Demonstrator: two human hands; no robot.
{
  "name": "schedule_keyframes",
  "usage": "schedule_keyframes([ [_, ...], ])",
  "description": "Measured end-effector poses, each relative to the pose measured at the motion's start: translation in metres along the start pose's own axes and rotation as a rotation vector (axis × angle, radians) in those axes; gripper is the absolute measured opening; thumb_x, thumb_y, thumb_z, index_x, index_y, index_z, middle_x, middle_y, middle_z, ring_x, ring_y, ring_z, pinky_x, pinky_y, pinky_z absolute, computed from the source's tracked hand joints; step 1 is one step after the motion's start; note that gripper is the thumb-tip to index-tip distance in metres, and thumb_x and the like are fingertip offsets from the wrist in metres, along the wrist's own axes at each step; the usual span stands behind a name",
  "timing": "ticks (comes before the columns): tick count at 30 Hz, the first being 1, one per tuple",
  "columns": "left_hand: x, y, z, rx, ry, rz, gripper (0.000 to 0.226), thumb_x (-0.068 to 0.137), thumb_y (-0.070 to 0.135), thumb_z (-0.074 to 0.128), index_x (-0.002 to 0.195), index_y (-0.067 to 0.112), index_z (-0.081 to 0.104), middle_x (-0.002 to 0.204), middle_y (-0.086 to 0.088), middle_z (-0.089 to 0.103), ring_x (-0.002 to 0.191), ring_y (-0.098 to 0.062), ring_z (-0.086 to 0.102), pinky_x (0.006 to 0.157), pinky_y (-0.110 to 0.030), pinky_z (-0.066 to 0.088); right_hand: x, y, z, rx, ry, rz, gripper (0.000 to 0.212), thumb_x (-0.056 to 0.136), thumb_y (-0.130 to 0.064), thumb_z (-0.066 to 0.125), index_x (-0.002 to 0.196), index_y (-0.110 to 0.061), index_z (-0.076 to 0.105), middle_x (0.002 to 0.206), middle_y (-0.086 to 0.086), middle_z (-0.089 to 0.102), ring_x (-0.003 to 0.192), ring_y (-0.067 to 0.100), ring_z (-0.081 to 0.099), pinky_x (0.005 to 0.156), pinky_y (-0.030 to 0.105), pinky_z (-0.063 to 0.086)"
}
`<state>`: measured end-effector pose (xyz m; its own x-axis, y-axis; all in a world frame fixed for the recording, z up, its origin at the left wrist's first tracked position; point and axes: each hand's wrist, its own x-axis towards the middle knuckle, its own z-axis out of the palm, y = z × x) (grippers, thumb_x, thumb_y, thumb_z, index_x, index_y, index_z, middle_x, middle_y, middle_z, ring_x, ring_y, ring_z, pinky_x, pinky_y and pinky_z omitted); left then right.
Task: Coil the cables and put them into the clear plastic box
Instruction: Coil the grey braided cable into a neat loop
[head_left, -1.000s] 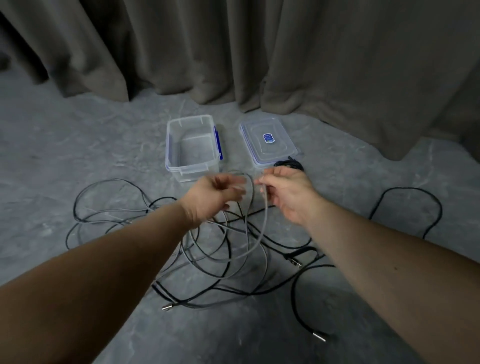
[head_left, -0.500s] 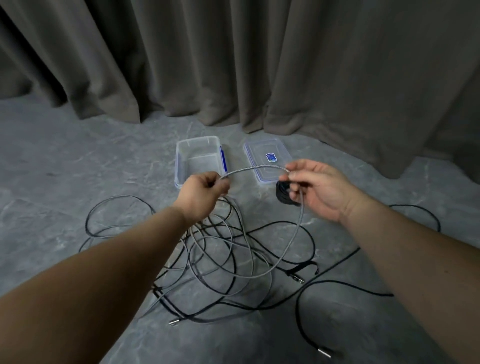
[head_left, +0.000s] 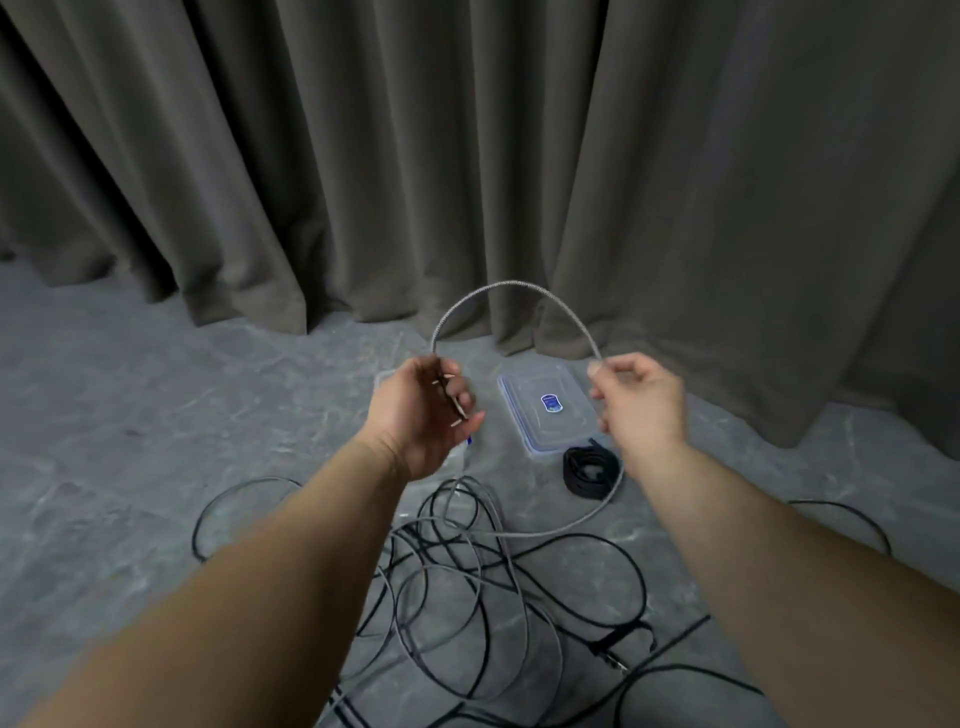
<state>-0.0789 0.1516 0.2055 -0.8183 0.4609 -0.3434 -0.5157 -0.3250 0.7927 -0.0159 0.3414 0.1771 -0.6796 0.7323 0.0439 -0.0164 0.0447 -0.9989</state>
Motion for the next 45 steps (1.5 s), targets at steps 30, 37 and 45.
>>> schedule_keyframes([
  [30,0.036,-0.056,-0.049,1.058,-0.018,0.441,0.02,0.102,0.016,0.044,0.098,0.011,0.062,0.07,0.001,0.059,0.058,0.007,0.057,0.067,-0.008,0.043,-0.019,0.034,0.014,-0.814,-0.506,-0.201,0.03,0.078,-0.037,0.074,0.065,-0.02,0.053,0.054,-0.007,0.055,0.05,0.007,0.05,0.052,0.028,0.042],
  [37,0.032,-0.048,-0.037,0.825,-0.048,0.343,0.029,0.103,0.013,0.039,0.08,0.01,0.057,0.061,-0.004,0.045,0.05,-0.005,0.046,0.062,-0.022,0.042,-0.018,0.006,0.014,-0.082,-0.707,-0.011,0.031,0.087,0.009,0.053,0.084,-0.019,0.068,0.071,0.001,0.063,0.063,0.011,0.052,0.056,0.016,0.044],
  [45,0.027,-0.038,-0.033,0.621,-0.068,0.26,0.026,0.1,0.008,0.046,0.083,0.011,0.065,0.093,-0.007,0.067,0.088,-0.012,0.064,0.082,-0.021,0.046,-0.001,0.021,0.005,-0.285,-0.252,0.1,0.03,0.085,-0.028,0.069,0.066,-0.014,0.052,0.049,0.0,0.055,0.034,0.006,0.043,0.046,0.022,0.036],
])
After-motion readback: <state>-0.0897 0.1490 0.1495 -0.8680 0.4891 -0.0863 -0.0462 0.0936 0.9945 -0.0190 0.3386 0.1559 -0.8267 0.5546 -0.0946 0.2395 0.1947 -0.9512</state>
